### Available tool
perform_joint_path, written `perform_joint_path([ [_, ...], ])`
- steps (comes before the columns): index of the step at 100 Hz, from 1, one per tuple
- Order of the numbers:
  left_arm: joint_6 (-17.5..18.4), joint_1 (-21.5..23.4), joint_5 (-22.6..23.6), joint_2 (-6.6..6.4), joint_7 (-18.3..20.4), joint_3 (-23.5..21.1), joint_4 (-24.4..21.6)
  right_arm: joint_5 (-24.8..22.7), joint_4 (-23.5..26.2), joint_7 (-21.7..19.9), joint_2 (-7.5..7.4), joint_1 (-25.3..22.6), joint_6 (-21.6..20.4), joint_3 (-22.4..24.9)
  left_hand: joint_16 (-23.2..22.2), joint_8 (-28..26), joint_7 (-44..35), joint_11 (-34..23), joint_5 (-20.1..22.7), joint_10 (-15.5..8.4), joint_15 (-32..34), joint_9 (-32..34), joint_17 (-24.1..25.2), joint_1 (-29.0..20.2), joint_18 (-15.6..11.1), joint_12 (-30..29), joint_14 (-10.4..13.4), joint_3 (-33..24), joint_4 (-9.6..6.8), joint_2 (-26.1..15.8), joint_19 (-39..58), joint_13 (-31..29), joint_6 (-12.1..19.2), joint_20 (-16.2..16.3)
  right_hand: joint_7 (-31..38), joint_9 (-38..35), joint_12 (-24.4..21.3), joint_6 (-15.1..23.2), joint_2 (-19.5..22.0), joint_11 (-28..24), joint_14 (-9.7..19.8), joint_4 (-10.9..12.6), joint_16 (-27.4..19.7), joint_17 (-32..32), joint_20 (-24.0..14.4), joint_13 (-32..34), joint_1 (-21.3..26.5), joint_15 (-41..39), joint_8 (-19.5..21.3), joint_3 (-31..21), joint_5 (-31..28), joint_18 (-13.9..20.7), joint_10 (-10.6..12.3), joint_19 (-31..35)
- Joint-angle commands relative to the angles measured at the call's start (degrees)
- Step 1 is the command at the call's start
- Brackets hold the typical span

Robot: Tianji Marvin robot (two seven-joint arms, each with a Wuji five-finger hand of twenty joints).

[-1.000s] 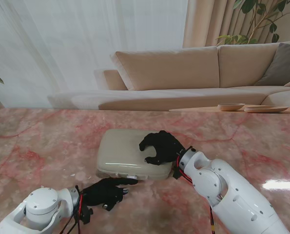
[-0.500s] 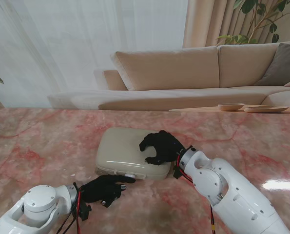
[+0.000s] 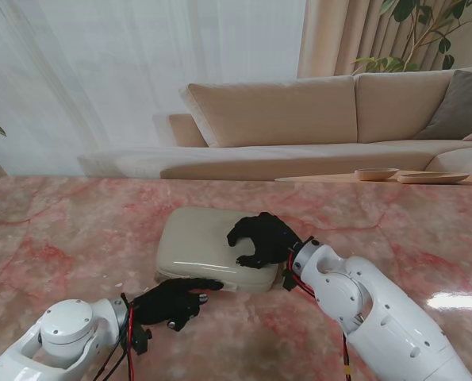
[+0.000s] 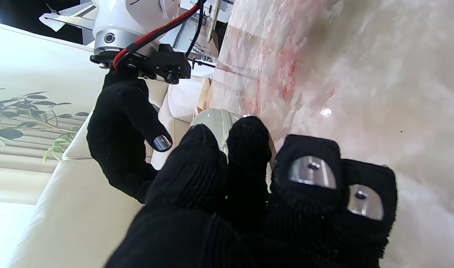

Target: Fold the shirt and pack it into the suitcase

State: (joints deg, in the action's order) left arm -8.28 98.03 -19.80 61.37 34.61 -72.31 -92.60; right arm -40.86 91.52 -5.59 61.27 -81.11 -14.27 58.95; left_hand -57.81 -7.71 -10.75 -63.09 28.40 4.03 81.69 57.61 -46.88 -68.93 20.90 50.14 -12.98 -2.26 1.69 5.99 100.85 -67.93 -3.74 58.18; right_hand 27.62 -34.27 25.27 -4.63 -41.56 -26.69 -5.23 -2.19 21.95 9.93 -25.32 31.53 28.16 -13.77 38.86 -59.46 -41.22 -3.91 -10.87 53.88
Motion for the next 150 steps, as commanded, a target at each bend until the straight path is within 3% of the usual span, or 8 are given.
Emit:
perform_joint_path([
  [1, 0.2, -0.1, 0.1, -0.06, 0.6, -0.1, -0.2, -0.2, -2.9, -2.1, -0.66, -1.6, 0.7, -0.6, 0.4, 0.2, 3.0, -2.1, -2.2, -1.5, 4.3, 1.4, -2.2, -3.0, -1.6, -0.2, 1.1, -1.0, -1.08, -0.9, 10.1, -2.3, 4.2, 0.5, 0.2, -1.3, 0.9, 0.7, -0.9, -1.6, -6.1, 1.2, 1.8, 3.9, -0.4, 4.0, -1.0, -7.8, 0.0, -1.8, -1.1, -8.4, -1.5, 4.2],
  [61, 1.4, 5.4, 3.0, 0.25, -5.1, -8.3, -11.0, 2.8, 5.6, 3.2, 1.34, -4.7, 9.9, 2.9, 0.1, -0.5, 1.7, 1.9, -0.9, 0.7, 1.1, 0.2, 1.0, -0.6, -0.6, -1.6, -1.2, 2.4, -0.42, -0.7, 7.5, 0.3, 2.2, 1.2, -0.4, -1.0, 0.7, 0.6, 1.9, -1.4, -5.9, 1.0, 1.6, 3.9, -0.5, 3.6, -2.2, -7.5, -0.2, 0.6, -0.6, -8.5, -1.6, 4.4],
  [76, 1.4, 6.5, 4.7, 1.44, -11.9, -10.2, -13.6, 5.8, 8.0, 6.1, 2.44, -5.5, 13.7, 3.9, -1.7, -1.5, 0.1, 10.2, 0.1, 3.4, -8.4, -3.5, 10.6, 0.5, 2.8, -3.8, -5.8, 2.9, -0.28, -0.9, -3.0, 7.3, 0.7, 6.1, -0.6, -0.8, 0.6, 0.5, 2.7, -0.9, -5.9, 0.9, 1.3, 3.9, -0.5, 3.5, -2.6, -7.1, -0.3, 1.7, -0.3, -8.5, -1.5, 4.4],
  [79, 1.5, 6.6, 5.1, 1.80, -13.9, -10.4, -14.0, 6.4, 8.2, 6.7, 2.66, -5.5, 14.3, 3.9, -1.9, -1.9, -0.7, 13.9, 0.6, 5.9, -12.7, -5.2, 14.6, 1.0, 4.2, -5.2, -7.2, 3.0, -0.23, -0.9, -7.5, 10.4, 0.3, 7.1, -0.7, -0.8, 0.6, 0.5, 2.8, -0.9, -5.9, 0.9, 1.3, 3.9, -0.5, 3.5, -2.7, -7.0, -0.3, 1.9, -0.3, -8.5, -1.5, 4.4],
  [92, 2.5, 6.4, 8.5, 3.14, -21.4, -10.6, -14.9, 8.8, 7.8, 9.0, 3.52, -5.1, 16.2, 4.3, -2.0, -2.6, -2.0, 20.6, 1.2, 6.8, -20.2, -8.6, 21.6, 2.8, 5.6, -7.7, -8.4, 3.3, 0.03, -1.0, -14.6, 16.4, -0.9, 7.9, -0.9, -0.6, 0.5, 0.4, 3.2, -0.7, -5.9, 0.9, 1.1, 3.9, -0.5, 3.5, -2.9, -6.6, -0.3, 2.4, -0.2, -8.4, -1.5, 4.4],
  [110, 3.1, 4.9, 13.9, 4.16, -27.7, -10.6, -15.3, 10.1, 8.6, 10.7, 4.11, -5.6, 18.8, 6.3, 1.2, -3.8, -2.5, 32.4, 1.2, 8.0, -36.3, -16.3, 32.7, 5.4, 7.3, -13.9, -8.7, 3.7, 0.33, -1.3, -24.3, 27.8, -0.9, 4.1, -1.0, -0.8, 0.5, 0.2, 3.5, -0.5, -6.0, 0.9, 1.0, 3.9, -0.5, 3.8, -3.2, -6.3, -0.4, 3.0, -0.4, -8.3, -1.6, 4.4],
  [126, 3.9, 2.7, 20.7, 4.50, -31.5, -10.0, -14.0, 10.7, 8.6, 12.5, 4.60, -6.0, 20.7, 7.8, 9.0, -6.0, -2.4, 41.7, 2.1, 8.4, -50.5, -24.4, 41.0, 8.2, 7.4, -20.7, -6.8, 4.0, 0.76, -1.8, -35.0, 37.1, -0.3, -3.7, -1.2, -0.9, 0.5, -0.1, 4.1, -0.5, -6.2, 0.8, 0.9, 4.4, -0.4, 4.0, -3.4, -6.3, -0.4, 3.6, -0.4, -8.3, -1.6, 4.4],
  [150, 4.3, 0.4, 25.4, 4.93, -34.9, -8.8, -11.6, 12.3, 8.9, 13.5, 4.91, -7.7, 21.2, 10.5, 19.6, -7.1, -1.7, 48.9, 2.3, 8.9, -62.5, -31.3, 46.3, 11.7, 5.3, -28.0, -6.5, 4.4, 1.18, -3.3, -49.0, 45.5, -1.1, -13.2, -1.8, -1.0, 0.3, -0.7, 5.0, -0.2, -6.3, 0.7, 0.8, 4.9, -0.4, 4.6, -4.2, -6.3, -0.6, 4.9, -0.3, -8.6, -1.8, 4.5],
])
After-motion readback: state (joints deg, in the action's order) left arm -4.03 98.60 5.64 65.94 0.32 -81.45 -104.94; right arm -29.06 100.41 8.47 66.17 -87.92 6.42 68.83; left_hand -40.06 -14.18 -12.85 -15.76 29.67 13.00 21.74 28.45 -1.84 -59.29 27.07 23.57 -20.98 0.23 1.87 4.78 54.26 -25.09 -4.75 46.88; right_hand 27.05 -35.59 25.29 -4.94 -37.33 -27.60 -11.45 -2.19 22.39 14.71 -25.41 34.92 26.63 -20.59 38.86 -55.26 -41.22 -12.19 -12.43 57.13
